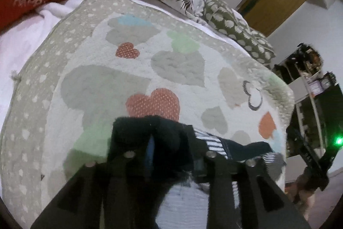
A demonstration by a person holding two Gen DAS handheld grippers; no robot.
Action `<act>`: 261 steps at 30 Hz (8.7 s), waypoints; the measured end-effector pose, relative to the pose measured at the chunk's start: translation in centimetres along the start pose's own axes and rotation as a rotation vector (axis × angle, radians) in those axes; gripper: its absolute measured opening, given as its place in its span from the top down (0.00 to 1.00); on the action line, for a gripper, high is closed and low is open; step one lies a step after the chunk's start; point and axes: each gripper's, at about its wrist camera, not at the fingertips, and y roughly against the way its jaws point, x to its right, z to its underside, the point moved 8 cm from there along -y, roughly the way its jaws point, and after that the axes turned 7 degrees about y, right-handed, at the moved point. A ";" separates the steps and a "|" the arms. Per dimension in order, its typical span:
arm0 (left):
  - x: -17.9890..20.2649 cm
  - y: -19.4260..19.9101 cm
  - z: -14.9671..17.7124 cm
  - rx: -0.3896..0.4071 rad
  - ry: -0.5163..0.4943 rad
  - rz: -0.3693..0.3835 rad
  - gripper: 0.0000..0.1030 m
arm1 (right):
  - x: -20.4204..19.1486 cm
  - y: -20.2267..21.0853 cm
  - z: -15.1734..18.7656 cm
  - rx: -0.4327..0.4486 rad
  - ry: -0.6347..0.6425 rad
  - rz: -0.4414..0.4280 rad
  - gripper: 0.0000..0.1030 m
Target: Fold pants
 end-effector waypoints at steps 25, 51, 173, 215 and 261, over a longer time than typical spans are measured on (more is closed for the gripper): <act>-3.6 -1.0 12.9 -0.061 -0.002 -0.011 0.56 | 3.5 6.2 21.1 -0.092 -0.309 -0.218 0.36; -9.3 8.4 21.0 0.078 0.033 -0.124 0.70 | 3.3 12.5 26.0 -0.060 -0.351 -0.213 0.75; 4.5 -4.4 6.9 -0.016 -0.606 -0.239 0.29 | 0.8 1.4 8.6 -0.205 0.224 -0.242 0.42; -0.4 7.7 23.5 0.218 -0.624 -0.283 0.91 | -8.4 14.9 23.7 -0.022 0.197 -0.310 0.92; -7.3 14.8 24.3 0.227 -0.183 -0.099 0.47 | 8.3 17.9 29.7 -0.006 -0.444 -0.148 0.69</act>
